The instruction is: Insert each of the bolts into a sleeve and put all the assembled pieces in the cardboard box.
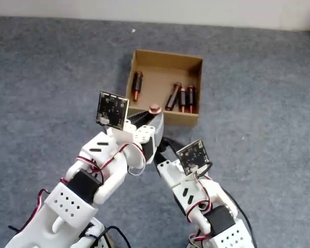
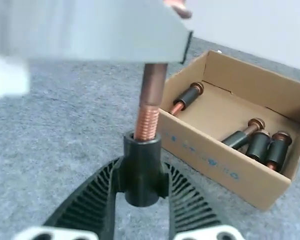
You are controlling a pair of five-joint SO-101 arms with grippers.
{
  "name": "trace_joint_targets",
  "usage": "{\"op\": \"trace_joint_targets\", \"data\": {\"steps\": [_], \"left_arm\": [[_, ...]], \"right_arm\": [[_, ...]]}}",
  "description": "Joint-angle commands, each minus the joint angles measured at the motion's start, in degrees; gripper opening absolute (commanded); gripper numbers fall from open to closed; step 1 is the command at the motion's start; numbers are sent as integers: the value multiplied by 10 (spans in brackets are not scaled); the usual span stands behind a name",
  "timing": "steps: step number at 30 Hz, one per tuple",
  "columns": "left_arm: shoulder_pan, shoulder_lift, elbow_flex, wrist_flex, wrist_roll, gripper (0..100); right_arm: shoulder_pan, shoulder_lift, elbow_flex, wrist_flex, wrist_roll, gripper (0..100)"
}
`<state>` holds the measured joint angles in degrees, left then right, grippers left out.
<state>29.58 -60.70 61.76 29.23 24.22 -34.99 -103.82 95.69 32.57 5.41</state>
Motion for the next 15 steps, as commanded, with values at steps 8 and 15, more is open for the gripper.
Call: {"op": "trace_joint_targets", "data": {"steps": [8,15], "left_arm": [[46,2,2,78,-60,104],[42,2,1,124,-63,224]], "right_arm": [[26,-14,37,-21,5,5],[55,-14,37,-21,-47,5]]}}
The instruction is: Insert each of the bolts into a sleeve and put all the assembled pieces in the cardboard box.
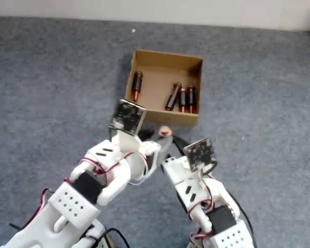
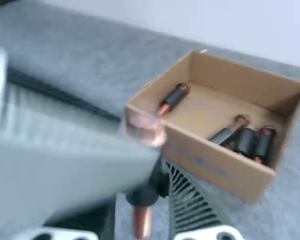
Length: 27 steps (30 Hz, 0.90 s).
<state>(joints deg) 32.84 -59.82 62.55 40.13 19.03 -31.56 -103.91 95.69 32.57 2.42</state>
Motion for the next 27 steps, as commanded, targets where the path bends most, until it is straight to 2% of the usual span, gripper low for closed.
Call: {"op": "trace_joint_targets", "data": {"steps": [1,4,8,13,23,27], "left_arm": [[9,-7,-7,16,-11,226],[9,-7,-15,34,-12,228],[9,-12,-63,123,-47,225],[-22,-105,-80,200,-56,224],[-144,-427,80,207,-57,224],[-198,-449,119,207,-56,214]], "right_arm": [[22,-13,39,-21,-17,5],[22,-13,40,-21,-17,5],[23,-13,41,-21,-17,5],[64,-13,41,-21,-17,5],[86,-10,41,-17,-19,5],[86,-10,40,-17,-19,5]]}}
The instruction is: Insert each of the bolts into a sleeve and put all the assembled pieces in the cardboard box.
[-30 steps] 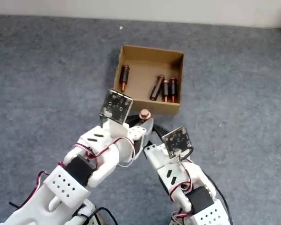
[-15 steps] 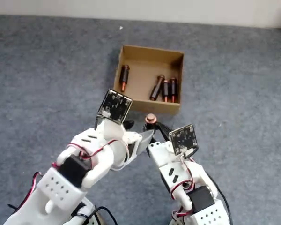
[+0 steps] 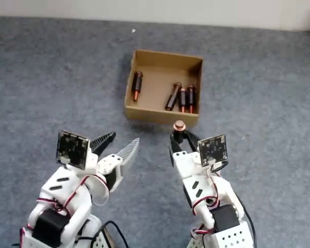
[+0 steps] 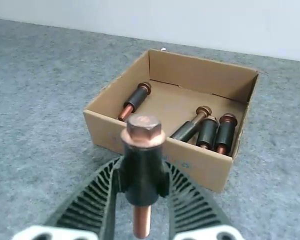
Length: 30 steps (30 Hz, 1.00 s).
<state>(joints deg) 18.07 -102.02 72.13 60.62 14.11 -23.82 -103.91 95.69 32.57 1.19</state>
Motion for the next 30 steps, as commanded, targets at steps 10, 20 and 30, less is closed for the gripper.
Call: {"op": "trace_joint_targets", "data": {"steps": [10,20,30], "left_arm": [[-174,-18,126,-2,-7,14],[-207,-19,240,-3,-8,7],[-211,-18,251,-30,-8,7]], "right_arm": [[21,-9,-19,20,-7,5],[24,26,-144,18,-3,5],[27,372,-327,-78,-3,5]]}}
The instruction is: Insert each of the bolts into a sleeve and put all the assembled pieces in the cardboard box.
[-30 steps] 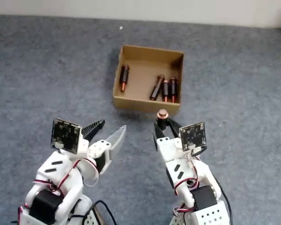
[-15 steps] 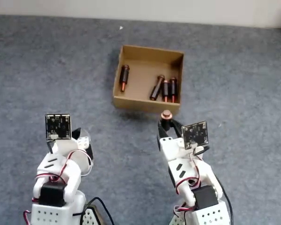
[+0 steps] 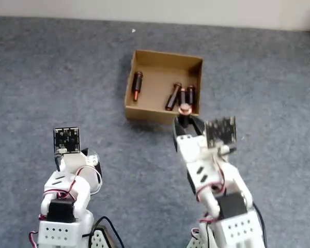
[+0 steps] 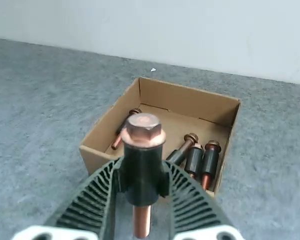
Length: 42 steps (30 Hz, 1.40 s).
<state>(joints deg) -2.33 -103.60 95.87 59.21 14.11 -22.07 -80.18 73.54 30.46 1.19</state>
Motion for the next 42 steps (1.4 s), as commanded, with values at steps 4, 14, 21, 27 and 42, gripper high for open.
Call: {"op": "trace_joint_targets", "data": {"steps": [4,14,21,27,42], "left_arm": [[-7,-2,14,-16,-8,7],[-28,-2,14,-17,-8,7],[-35,-2,14,-18,-8,7],[-34,-2,14,-17,-8,7],[-33,-2,14,-18,-8,7]], "right_arm": [[9,289,-170,-116,-3,5],[10,606,-364,-242,-3,5],[24,793,-457,-241,-4,12],[24,840,-466,-240,-4,126],[25,648,-360,-180,-4,9]]}}
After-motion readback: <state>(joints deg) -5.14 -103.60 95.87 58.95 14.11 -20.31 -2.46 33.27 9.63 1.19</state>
